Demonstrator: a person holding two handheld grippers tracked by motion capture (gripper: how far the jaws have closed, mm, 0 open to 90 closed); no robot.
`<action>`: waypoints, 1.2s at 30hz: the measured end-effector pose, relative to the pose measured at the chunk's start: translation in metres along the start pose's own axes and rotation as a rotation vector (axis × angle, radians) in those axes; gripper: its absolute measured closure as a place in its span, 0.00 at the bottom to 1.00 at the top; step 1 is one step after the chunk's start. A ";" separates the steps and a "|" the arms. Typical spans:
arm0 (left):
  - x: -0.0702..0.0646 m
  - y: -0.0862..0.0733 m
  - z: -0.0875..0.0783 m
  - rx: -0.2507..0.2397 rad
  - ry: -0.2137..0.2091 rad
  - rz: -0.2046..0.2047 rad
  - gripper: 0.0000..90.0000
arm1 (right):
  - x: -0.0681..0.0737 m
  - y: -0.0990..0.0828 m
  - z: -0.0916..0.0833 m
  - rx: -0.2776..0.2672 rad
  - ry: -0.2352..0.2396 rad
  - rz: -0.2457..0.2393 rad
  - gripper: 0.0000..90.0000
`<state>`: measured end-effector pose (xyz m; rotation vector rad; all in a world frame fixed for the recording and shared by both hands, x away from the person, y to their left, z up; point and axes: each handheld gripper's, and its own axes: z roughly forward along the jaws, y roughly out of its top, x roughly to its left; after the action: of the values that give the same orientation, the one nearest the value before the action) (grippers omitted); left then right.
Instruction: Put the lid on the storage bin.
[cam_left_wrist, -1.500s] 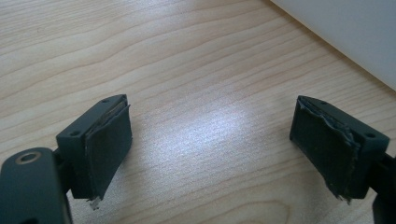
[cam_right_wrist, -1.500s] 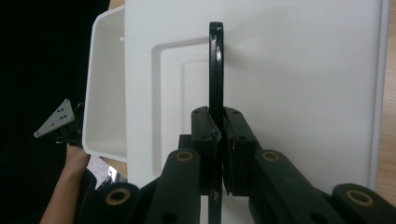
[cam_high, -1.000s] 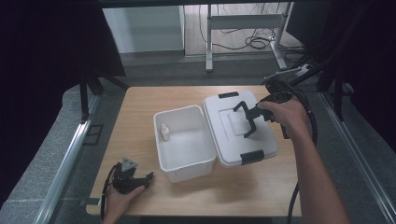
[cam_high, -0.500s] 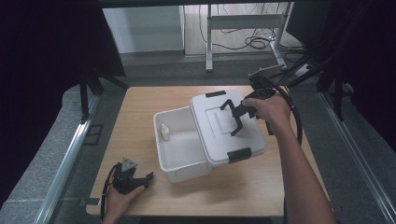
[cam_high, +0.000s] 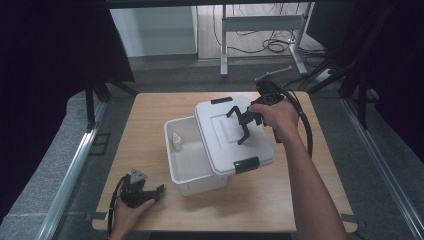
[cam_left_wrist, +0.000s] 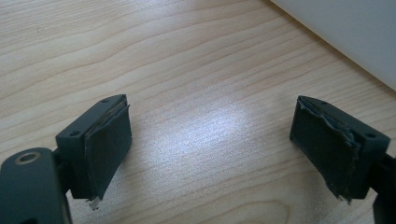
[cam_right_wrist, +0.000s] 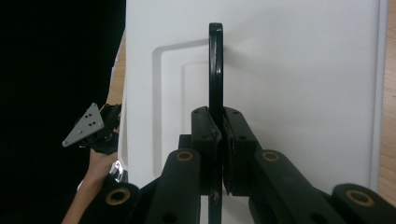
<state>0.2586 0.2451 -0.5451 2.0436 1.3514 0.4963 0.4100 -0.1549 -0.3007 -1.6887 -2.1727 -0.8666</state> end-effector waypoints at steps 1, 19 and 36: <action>0.000 0.000 0.000 0.000 0.000 0.000 0.14 | 0.001 0.000 0.001 -0.001 0.002 0.002 0.94; 0.000 0.000 0.000 -0.001 -0.002 0.002 0.14 | 0.027 0.006 0.027 0.036 -0.005 -0.005 0.94; 0.000 0.000 0.000 -0.001 -0.004 0.004 0.14 | 0.037 0.009 0.043 0.045 0.010 0.008 0.94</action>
<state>0.2588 0.2449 -0.5451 2.0461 1.3443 0.4940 0.4147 -0.0993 -0.3120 -1.6669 -2.1605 -0.8159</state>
